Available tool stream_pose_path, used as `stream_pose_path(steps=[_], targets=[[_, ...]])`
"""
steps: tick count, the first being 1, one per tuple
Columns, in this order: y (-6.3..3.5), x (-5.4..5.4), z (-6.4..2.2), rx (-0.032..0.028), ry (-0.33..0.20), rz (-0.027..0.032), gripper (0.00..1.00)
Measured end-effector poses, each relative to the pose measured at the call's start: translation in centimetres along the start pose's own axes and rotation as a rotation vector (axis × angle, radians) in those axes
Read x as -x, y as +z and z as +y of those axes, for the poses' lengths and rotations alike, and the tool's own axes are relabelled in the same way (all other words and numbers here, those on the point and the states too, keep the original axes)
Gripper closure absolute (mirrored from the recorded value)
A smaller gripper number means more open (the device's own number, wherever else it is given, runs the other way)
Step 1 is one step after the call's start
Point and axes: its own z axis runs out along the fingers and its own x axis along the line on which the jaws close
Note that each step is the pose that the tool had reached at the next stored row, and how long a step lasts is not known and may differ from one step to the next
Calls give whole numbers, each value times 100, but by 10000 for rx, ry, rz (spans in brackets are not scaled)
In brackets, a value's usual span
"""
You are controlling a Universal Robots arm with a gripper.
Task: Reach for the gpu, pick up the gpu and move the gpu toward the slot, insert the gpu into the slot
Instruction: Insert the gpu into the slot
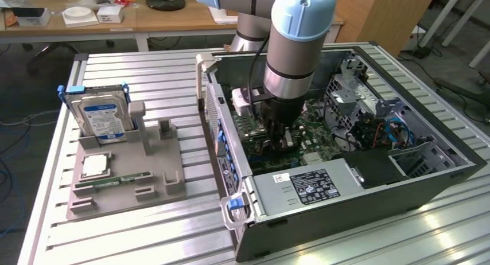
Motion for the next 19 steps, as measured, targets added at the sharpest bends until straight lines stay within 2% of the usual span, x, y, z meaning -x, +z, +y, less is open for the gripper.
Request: stream_pose_path(steps=[19], targets=[[-15,3,1,-6,5,-16,74]])
